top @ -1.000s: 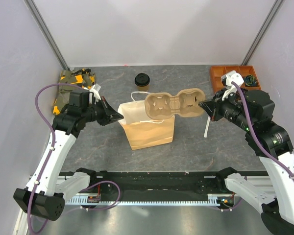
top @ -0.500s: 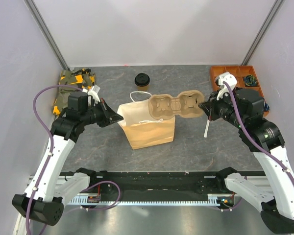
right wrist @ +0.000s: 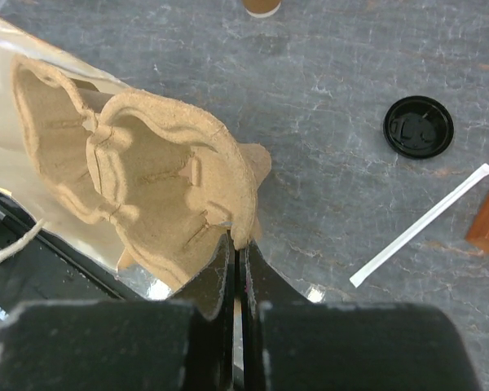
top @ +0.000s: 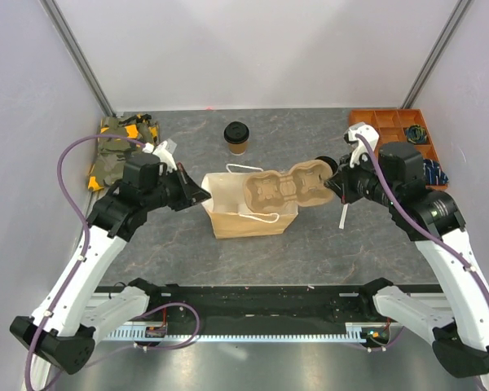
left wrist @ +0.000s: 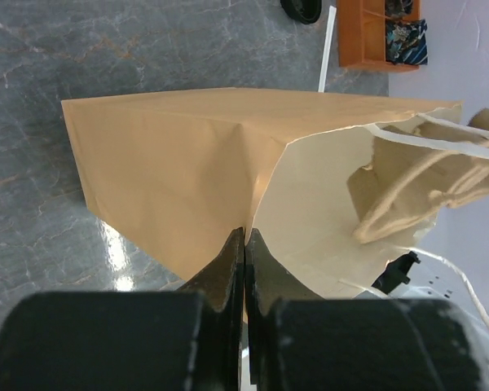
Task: Pack the takeout coffee
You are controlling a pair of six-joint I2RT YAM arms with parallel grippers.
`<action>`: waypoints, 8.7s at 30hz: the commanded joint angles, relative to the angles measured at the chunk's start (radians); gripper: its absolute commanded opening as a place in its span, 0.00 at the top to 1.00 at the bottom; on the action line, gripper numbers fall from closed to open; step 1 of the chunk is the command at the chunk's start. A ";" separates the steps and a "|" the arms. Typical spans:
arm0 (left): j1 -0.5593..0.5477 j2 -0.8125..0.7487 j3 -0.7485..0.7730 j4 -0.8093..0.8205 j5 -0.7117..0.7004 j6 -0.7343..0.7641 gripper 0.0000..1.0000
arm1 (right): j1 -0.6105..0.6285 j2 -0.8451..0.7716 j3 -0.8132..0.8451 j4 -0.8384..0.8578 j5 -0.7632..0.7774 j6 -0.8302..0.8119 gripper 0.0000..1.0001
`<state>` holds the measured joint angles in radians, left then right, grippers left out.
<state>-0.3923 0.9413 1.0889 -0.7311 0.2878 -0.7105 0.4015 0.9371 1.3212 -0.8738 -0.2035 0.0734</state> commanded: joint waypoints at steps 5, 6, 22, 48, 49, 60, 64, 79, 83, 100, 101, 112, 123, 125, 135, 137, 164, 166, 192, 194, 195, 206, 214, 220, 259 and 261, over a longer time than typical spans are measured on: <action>-0.232 0.088 0.183 0.044 -0.307 0.019 0.98 | 0.036 0.138 0.174 -0.050 0.133 0.037 1.00; -0.253 0.102 0.198 0.036 -0.321 0.016 0.98 | 0.037 0.173 0.220 -0.056 0.151 0.034 1.00; -0.292 0.367 0.420 0.033 -0.285 -0.029 0.98 | 0.089 0.348 0.371 -0.146 0.232 -0.007 1.00; -0.296 0.375 0.322 0.056 -0.334 0.037 0.98 | 0.138 0.494 0.513 -0.303 0.341 -0.003 1.00; -0.296 0.378 0.322 0.052 -0.337 0.022 0.98 | 0.160 0.499 0.510 -0.298 0.375 0.000 1.00; -0.298 0.404 0.332 0.039 -0.334 -0.132 0.98 | 0.212 0.540 0.532 -0.315 0.473 0.003 1.00; -0.298 0.410 0.322 0.058 -0.315 -0.136 0.98 | 0.218 0.532 0.497 -0.291 0.467 0.026 1.00; -0.296 0.429 0.312 0.088 -0.302 -0.124 0.98 | 0.229 0.554 0.372 -0.145 0.408 0.048 1.00; -0.296 0.430 0.305 0.094 -0.299 -0.119 0.98 | 0.231 0.572 0.357 -0.120 0.392 0.037 1.00; -0.283 0.425 0.279 0.098 -0.292 -0.099 0.98 | 0.232 0.583 0.181 -0.019 0.366 0.045 1.00; -0.283 0.425 0.279 0.099 -0.292 -0.098 0.98 | 0.231 0.595 0.185 -0.025 0.368 0.048 1.00; -0.292 0.363 0.215 0.148 -0.335 -0.060 0.98 | 0.230 0.707 0.418 -0.263 0.345 0.106 1.00; -0.298 0.355 0.169 0.177 -0.351 -0.101 0.98 | 0.223 0.741 0.383 -0.266 0.354 0.201 1.00; -0.298 0.355 0.166 0.180 -0.355 -0.104 0.98 | 0.214 0.756 0.368 -0.261 0.348 0.210 1.00; -0.298 0.335 0.108 0.228 -0.358 -0.096 0.98 | 0.195 0.810 0.352 -0.249 0.309 0.232 1.00; -0.299 0.321 0.097 0.240 -0.355 -0.089 0.98 | 0.197 0.815 0.339 -0.241 0.303 0.233 1.00; -0.324 0.298 0.072 0.309 -0.368 -0.038 0.98 | 0.188 0.910 0.263 -0.234 0.246 0.281 0.84; -0.324 0.295 0.072 0.308 -0.374 -0.029 0.98 | 0.188 0.907 0.288 -0.238 0.248 0.272 0.79; -0.324 0.323 0.088 0.251 -0.401 0.017 0.98 | 0.198 0.786 0.423 -0.260 0.263 0.223 0.23; -0.324 0.323 0.089 0.248 -0.403 0.019 0.98 | 0.200 0.779 0.437 -0.258 0.266 0.221 0.22; -0.324 0.323 0.091 0.248 -0.406 0.020 0.98 | 0.200 0.776 0.449 -0.257 0.266 0.218 0.22; -0.324 0.330 0.101 0.237 -0.421 0.036 0.98 | 0.211 0.738 0.495 -0.264 0.286 0.189 0.20; -0.324 0.320 0.105 0.230 -0.411 0.112 0.98 | 0.212 0.638 0.480 -0.205 0.247 0.135 0.20; -0.323 0.315 0.109 0.207 -0.362 0.220 0.98 | 0.212 0.565 0.455 -0.147 0.170 0.092 0.21; -0.324 0.149 0.074 0.184 -0.032 0.661 0.98 | 0.208 0.232 0.219 0.194 -0.074 -0.463 0.59; -0.324 0.134 0.083 0.165 0.011 0.700 0.98 | 0.207 0.229 0.240 0.245 -0.079 -0.454 0.41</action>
<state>-0.7105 1.1275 1.1595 -0.5491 0.1898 -0.1619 0.6094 1.2034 1.5066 -0.8177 -0.2836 -0.4030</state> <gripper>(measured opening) 0.025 0.444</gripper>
